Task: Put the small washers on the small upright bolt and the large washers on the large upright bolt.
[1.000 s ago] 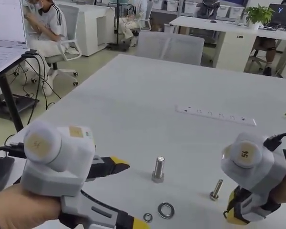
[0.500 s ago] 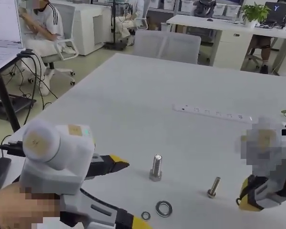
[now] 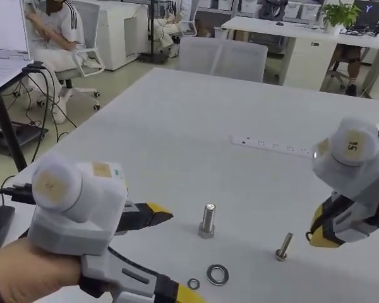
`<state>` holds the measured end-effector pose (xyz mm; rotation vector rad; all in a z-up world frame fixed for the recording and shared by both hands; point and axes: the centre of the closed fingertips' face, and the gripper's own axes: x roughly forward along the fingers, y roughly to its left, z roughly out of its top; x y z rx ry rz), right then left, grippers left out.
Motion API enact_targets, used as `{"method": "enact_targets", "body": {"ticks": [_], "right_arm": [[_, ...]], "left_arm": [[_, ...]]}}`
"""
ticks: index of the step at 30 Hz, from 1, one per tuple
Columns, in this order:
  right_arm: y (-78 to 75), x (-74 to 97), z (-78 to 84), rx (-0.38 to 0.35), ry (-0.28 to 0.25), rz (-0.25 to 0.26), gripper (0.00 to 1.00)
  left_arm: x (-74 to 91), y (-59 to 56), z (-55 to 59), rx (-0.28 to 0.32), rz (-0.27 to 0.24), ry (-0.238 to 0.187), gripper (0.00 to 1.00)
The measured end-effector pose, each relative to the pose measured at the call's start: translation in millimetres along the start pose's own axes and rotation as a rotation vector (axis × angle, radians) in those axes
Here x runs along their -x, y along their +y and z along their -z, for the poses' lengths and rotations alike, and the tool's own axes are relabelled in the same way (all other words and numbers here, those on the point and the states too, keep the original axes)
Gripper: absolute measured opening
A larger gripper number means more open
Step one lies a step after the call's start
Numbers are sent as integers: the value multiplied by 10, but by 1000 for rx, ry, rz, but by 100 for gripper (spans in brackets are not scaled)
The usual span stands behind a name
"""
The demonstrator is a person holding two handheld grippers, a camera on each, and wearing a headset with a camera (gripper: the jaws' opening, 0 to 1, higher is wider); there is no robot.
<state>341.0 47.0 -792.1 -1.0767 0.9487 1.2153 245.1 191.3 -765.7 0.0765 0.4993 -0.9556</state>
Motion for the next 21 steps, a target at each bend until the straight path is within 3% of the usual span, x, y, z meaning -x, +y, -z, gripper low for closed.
{"method": "enact_targets", "body": {"ticks": [9,21], "right_arm": [[-89,-60,-126,45,10,-11,13],[-98,-199,-133,69,37,-45,13]], "left_arm": [[9,23,13,7,-5,0,94],[9,65,42,20,-9,3,94]]}}
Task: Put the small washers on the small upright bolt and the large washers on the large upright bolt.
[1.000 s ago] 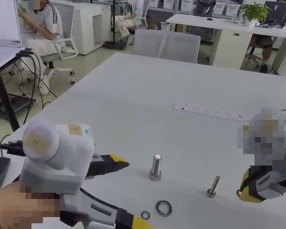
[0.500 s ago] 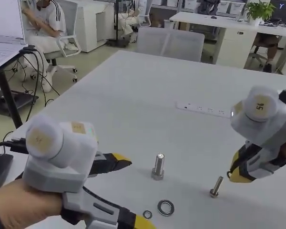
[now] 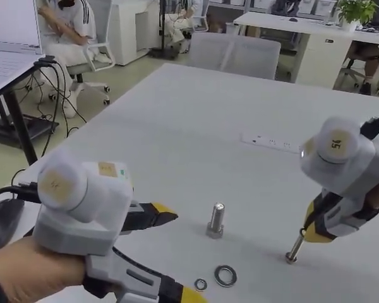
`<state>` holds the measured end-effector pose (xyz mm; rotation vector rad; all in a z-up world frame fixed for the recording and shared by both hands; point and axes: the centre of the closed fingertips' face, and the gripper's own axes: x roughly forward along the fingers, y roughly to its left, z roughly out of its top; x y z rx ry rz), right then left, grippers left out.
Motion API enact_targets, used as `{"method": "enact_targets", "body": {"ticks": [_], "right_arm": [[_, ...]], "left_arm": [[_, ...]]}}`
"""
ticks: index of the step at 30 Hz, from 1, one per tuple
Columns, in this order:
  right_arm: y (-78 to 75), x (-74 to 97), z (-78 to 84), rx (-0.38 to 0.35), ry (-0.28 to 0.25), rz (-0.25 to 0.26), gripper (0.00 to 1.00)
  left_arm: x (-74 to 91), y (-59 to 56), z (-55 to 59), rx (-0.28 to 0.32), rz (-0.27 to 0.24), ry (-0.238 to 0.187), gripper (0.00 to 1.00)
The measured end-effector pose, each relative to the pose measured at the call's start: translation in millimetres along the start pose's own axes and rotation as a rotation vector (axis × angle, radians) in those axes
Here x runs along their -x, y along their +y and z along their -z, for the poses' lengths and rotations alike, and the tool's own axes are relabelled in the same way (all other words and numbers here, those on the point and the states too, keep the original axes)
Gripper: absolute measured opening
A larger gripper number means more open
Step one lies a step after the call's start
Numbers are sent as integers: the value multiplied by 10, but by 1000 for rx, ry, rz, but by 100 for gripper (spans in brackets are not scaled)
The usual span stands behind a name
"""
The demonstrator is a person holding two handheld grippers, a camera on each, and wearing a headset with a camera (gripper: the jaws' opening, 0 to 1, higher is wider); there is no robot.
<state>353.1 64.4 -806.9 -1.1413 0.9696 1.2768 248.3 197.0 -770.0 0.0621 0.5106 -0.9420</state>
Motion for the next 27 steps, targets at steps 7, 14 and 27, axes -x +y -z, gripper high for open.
{"method": "enact_targets", "body": {"ticks": [7,14,27], "right_arm": [[-21,-55,28,3,12,-10,13],[-25,-93,32,4,17,-16,13],[-10,-231,45,0,29,-38,14]], "left_arm": [[-10,21,14,6,-1,0,94],[-13,31,24,11,-2,-1,94],[-2,37,44,18,-8,-2,94]]}}
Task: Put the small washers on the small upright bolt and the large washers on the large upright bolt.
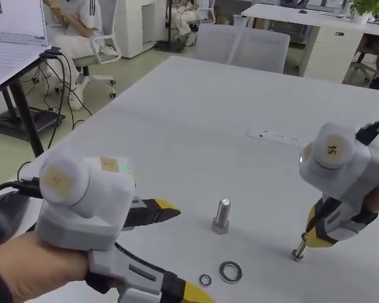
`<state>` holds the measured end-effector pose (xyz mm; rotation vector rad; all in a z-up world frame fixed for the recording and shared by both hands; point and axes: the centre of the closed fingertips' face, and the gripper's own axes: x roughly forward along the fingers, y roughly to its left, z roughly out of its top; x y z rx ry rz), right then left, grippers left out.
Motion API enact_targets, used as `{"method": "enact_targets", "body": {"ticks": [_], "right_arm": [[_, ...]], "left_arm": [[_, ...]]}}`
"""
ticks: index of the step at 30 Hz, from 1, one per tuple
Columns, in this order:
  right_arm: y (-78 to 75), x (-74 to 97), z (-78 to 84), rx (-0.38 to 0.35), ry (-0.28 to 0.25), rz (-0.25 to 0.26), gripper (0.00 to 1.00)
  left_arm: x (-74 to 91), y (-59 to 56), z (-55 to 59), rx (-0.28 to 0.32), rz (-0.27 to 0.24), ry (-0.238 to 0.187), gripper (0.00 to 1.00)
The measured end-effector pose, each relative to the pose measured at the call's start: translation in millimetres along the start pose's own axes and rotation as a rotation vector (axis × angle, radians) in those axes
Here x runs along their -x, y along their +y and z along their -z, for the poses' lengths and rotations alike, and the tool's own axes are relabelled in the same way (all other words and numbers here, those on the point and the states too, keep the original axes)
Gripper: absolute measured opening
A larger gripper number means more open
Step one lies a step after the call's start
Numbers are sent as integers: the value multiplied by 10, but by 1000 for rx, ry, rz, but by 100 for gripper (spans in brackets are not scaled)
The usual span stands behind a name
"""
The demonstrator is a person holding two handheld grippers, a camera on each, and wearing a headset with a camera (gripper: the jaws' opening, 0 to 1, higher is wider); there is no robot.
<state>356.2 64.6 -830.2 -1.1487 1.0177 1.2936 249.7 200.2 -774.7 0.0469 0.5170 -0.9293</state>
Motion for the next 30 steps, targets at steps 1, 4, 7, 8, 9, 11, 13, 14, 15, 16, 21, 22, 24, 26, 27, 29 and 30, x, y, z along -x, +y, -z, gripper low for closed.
{"method": "enact_targets", "body": {"ticks": [1,4,7,8,9,11,13,14,15,16,21,22,24,26,27,29,30], "right_arm": [[8,-15,0,-1,0,-3,14],[8,-71,8,-7,4,-8,14],[9,-150,25,-13,6,-18,14],[15,-171,28,-15,8,-24,14],[9,-191,24,-15,6,-24,14],[6,-238,26,-18,9,-27,14],[13,-278,29,-19,10,-33,14],[11,-292,29,-20,10,-34,14],[18,-310,34,-22,13,-38,14],[18,-319,32,-20,13,-38,14],[11,-345,37,-21,10,-42,14],[12,-351,38,-19,11,-42,14],[11,-358,37,-20,8,-41,14],[16,-363,40,-18,7,-42,14],[17,-364,41,-17,7,-43,14],[15,-372,50,-17,10,-44,14],[12,-371,48,-14,7,-42,14]], "left_arm": [[0,0,-1,1,-1,-1,94],[1,-4,4,1,0,2,94],[3,-4,11,2,0,4,94],[5,-3,13,2,0,5,94],[6,-2,14,3,0,5,94],[12,1,17,5,-2,6,94],[17,2,20,7,-2,5,94],[18,3,24,7,-2,6,94],[20,5,30,7,-3,8,94],[22,5,32,8,-3,8,94],[22,15,38,12,-4,9,94],[18,15,39,13,-3,9,94],[12,15,42,13,-2,10,94],[8,15,44,14,-2,11,94],[7,15,46,15,-2,11,94],[5,15,46,16,-2,11,94],[2,17,47,16,-2,11,94]]}}
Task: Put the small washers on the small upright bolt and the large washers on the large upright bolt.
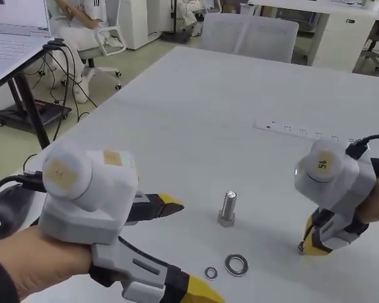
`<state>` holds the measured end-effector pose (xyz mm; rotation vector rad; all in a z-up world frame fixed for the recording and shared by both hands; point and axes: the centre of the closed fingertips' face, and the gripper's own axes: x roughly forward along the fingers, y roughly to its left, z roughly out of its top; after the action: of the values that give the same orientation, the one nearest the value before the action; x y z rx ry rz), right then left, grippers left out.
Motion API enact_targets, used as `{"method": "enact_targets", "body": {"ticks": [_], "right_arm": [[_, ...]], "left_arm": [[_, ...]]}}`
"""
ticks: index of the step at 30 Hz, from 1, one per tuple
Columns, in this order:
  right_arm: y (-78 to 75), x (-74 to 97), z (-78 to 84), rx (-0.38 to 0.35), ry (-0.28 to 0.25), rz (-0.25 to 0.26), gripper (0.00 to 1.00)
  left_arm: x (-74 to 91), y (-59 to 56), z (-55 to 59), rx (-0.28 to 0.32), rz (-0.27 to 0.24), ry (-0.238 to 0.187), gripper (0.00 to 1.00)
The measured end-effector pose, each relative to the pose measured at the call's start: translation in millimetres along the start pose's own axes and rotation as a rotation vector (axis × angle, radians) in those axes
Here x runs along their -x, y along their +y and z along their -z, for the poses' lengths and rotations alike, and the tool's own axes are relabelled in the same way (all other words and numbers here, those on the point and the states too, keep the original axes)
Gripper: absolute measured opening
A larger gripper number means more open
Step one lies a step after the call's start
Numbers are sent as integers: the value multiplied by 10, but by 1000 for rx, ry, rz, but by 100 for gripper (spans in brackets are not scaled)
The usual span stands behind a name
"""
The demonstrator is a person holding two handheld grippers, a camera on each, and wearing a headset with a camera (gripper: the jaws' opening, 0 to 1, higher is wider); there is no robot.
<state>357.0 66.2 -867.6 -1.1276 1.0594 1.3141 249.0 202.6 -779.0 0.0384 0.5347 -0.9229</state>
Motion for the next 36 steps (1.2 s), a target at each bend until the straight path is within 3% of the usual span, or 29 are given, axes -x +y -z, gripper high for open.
{"method": "enact_targets", "body": {"ticks": [14,36], "right_arm": [[-8,66,34,-5,-11,12,19],[41,139,342,-79,-7,33,22]], "left_arm": [[-16,-20,-2,-3,6,5,93],[-5,-33,-5,-13,12,8,93]]}}
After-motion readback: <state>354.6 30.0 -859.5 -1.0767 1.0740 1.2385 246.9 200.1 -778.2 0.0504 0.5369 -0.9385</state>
